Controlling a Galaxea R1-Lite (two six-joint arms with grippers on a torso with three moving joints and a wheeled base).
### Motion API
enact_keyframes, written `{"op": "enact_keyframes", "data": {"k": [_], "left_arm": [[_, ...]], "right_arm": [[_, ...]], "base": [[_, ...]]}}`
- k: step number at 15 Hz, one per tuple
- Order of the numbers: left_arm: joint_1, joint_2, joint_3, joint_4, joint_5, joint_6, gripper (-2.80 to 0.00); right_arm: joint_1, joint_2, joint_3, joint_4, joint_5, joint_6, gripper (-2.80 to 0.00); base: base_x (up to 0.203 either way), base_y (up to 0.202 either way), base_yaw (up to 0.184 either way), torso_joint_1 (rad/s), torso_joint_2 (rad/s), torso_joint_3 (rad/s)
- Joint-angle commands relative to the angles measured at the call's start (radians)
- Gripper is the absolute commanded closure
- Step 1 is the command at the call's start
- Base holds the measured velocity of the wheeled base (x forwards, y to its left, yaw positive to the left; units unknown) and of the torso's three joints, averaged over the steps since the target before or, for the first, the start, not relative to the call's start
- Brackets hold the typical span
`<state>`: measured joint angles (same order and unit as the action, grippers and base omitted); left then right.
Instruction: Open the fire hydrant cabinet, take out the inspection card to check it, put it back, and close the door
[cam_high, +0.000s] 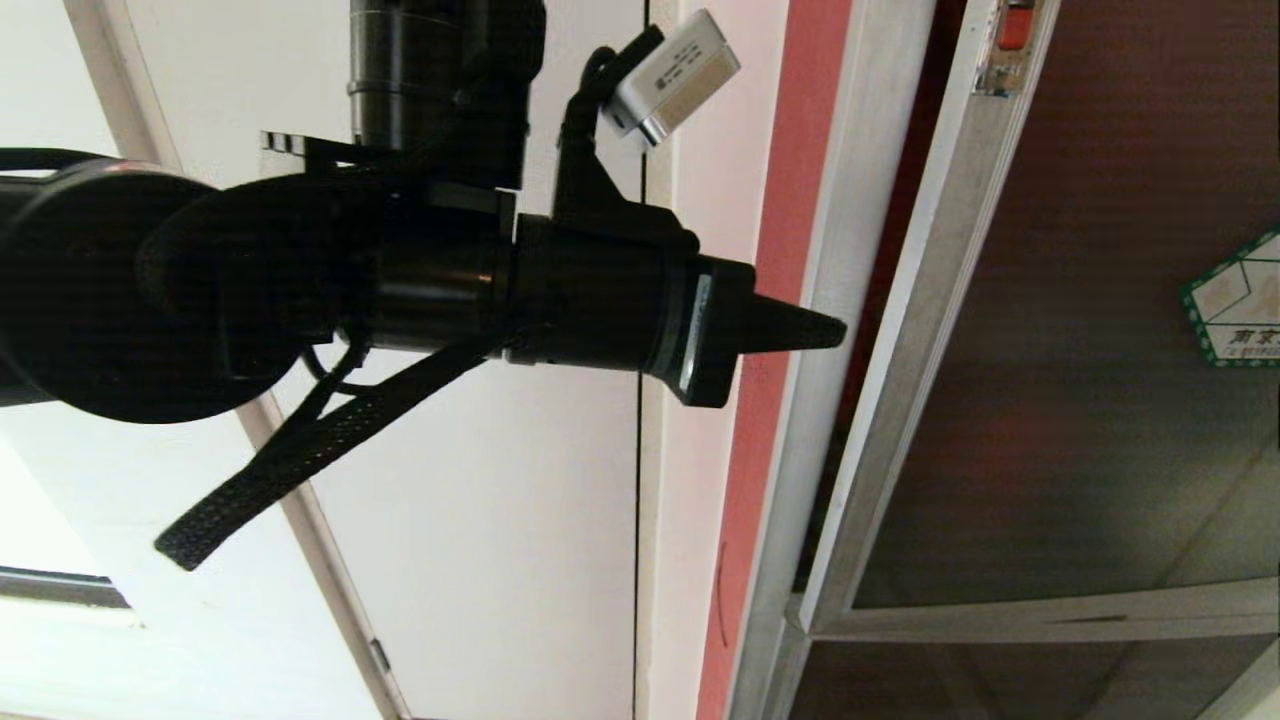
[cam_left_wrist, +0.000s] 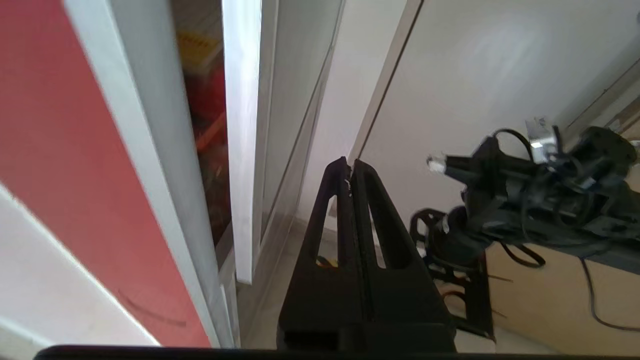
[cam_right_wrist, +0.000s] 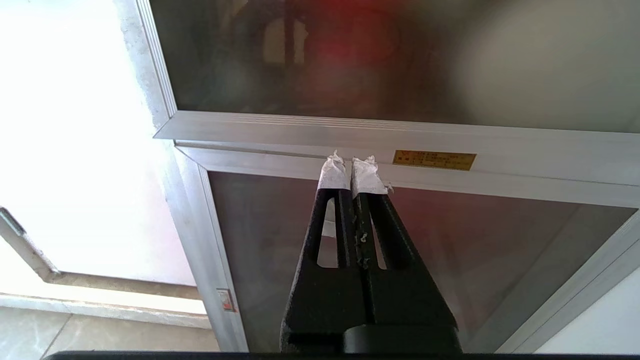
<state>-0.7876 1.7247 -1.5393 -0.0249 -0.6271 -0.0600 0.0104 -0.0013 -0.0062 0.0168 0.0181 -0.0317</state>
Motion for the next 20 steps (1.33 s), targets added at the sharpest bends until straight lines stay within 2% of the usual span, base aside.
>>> {"op": "enact_keyframes", "data": {"k": [1,5,8,13,20], "left_arm": [[-0.010,0.055,-0.032,-0.014,0.004,-0.001,0.00],[-0.010,0.142,-0.123,-0.017,0.015,0.000,0.00],[-0.023,0.195,-0.180,-0.018,0.110,0.002,0.00],[-0.024,0.253,-0.226,-0.020,0.160,0.038,0.00],[-0.024,0.309,-0.300,-0.018,0.177,0.039,0.00]], "right_arm": [[0.000,0.001,0.000,0.000,0.000,-0.001,0.00],[0.000,0.001,0.000,0.000,0.000,-0.001,0.00],[0.000,0.001,0.000,0.000,0.000,-0.001,0.00],[0.000,0.001,0.000,0.000,0.000,-0.001,0.00],[0.000,0.001,0.000,0.000,0.000,-0.001,0.00]], "base": [[0.000,0.000,0.000,0.000,0.00,0.000],[0.000,0.000,0.000,0.000,0.00,0.000],[0.000,0.000,0.000,0.000,0.00,0.000],[0.000,0.000,0.000,0.000,0.00,0.000],[0.000,0.000,0.000,0.000,0.00,0.000]]}}
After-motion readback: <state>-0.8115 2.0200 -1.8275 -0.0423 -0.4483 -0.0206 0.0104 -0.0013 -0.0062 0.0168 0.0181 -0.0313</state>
